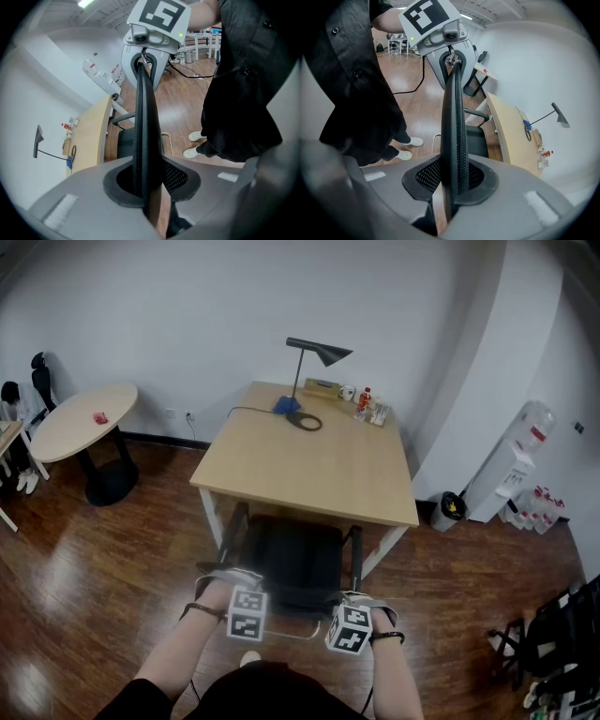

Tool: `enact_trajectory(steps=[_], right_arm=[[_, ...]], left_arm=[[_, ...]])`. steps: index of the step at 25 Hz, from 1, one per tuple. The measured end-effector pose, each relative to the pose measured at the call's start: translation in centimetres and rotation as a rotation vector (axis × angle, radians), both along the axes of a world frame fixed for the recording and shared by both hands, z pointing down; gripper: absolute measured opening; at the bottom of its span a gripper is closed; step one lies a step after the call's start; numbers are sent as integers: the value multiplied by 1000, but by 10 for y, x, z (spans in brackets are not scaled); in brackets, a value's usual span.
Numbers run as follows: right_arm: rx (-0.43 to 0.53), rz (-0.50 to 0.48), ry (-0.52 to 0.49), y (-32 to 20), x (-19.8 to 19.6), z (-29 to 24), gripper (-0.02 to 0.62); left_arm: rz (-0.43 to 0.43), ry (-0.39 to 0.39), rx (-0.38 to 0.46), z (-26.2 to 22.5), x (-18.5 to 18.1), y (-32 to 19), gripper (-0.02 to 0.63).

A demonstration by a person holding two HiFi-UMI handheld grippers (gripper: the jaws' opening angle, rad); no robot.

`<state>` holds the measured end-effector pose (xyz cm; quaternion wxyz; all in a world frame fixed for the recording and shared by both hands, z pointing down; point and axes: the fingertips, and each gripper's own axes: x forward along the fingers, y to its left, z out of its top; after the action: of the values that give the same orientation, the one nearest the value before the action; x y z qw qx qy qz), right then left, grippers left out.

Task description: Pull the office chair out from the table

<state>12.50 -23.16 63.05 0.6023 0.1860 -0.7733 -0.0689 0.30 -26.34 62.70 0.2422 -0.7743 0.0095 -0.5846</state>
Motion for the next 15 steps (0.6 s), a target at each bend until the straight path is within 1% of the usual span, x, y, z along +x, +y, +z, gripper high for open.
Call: enact_trajectory(steps=[15], right_arm=[[-12, -23, -11, 26, -4, -1, 87]], left_arm=[[-16, -1, -21, 0, -3, 28, 91]])
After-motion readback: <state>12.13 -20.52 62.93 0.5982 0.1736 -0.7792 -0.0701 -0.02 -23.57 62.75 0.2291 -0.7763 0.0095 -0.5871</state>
